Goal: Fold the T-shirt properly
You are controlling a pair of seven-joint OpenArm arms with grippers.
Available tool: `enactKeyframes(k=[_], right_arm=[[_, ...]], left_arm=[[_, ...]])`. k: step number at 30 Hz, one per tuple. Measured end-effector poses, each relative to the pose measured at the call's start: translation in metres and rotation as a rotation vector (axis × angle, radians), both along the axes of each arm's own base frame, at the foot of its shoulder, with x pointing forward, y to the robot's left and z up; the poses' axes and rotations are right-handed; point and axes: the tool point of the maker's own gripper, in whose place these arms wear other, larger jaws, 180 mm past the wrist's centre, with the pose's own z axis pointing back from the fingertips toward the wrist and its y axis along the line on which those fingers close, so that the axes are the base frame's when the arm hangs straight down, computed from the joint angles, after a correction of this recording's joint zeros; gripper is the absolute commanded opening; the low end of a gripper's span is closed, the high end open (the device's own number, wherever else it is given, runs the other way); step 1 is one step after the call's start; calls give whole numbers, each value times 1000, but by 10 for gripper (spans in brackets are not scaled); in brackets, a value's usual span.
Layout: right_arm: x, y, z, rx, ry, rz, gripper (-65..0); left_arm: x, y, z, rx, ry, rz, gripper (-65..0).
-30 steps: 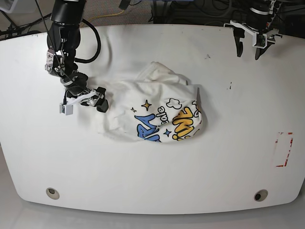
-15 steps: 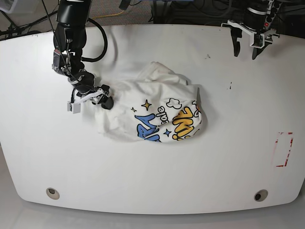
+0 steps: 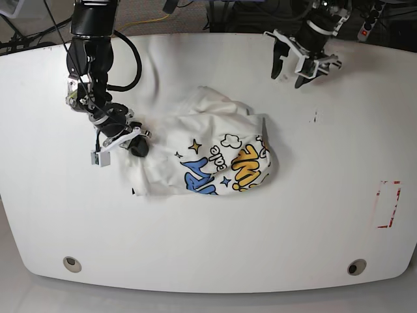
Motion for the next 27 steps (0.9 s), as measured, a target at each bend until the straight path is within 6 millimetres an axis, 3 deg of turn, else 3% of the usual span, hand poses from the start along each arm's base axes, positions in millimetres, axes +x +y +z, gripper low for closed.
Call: enactKeyframes(k=[5,9,13,22,27], right_arm=[[-1,6,9,-3,-27,25,-650],[-3,4,7,-10,-20,23,-650],[-3,6,7,-7,-19,25,-650],[-3,5,7,-8,-19,25,-650],[-3,5,7,-9,-19,25,-650]], left_arm=[[18,-45,-2,-34,27,-114,-317],[32,-78,0,-52,24,-199,-265],[42,-94,-3,-60,20,-244,-240],[24,-130,-36,-66,110,-425,-237],[26,-148,-40,-62,109,-493,-239]])
